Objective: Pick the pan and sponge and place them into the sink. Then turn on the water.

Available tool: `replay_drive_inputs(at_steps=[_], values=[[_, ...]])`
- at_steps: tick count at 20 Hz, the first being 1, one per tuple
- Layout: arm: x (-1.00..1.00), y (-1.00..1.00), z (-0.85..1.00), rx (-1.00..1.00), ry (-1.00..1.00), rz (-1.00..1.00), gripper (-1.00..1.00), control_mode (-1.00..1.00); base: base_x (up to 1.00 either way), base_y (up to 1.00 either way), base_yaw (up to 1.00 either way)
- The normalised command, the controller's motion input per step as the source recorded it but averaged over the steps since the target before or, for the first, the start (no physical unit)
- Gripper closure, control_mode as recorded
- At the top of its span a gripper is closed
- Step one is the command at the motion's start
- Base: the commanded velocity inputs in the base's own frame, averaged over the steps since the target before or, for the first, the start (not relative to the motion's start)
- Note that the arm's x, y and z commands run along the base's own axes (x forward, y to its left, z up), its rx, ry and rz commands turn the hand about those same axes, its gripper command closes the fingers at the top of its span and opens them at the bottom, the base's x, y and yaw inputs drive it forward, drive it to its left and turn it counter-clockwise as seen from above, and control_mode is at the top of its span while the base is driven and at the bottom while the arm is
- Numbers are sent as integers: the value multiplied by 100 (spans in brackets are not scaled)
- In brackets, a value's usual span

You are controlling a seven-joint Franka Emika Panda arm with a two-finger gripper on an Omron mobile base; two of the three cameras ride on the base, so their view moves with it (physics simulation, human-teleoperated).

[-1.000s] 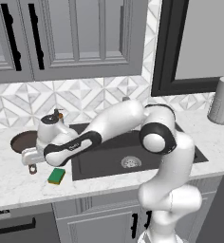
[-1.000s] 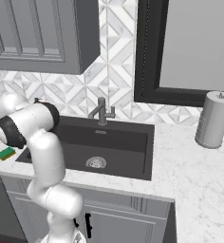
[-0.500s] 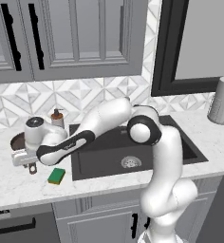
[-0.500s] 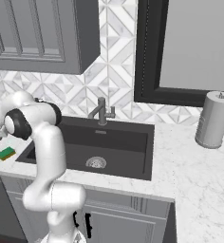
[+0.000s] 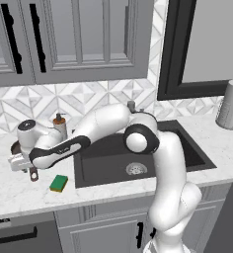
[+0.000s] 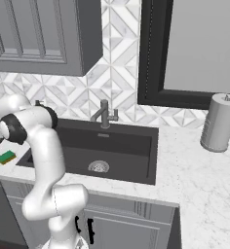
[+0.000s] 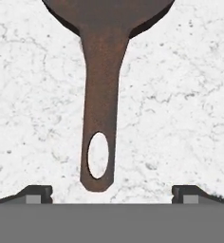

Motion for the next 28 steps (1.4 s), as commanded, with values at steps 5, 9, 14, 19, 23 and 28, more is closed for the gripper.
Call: replay_drive_inputs(at_steps=[5,9,14,19,23,28], values=[[30,-12,-29,0,0,-3,-100,-100,0,0,0],[38,0,-24,0,-1,-4,-100,-100,0,0,0],[43,17,-16,0,-5,-7,-100,-100,0,0,0],[31,42,-5,0,-9,-9,-100,-100,0,0,0],[10,55,0,0,-11,-10,-100,-100,0,0,0],[3,10,-45,0,-3,-3,-100,-100,0,0,0]])
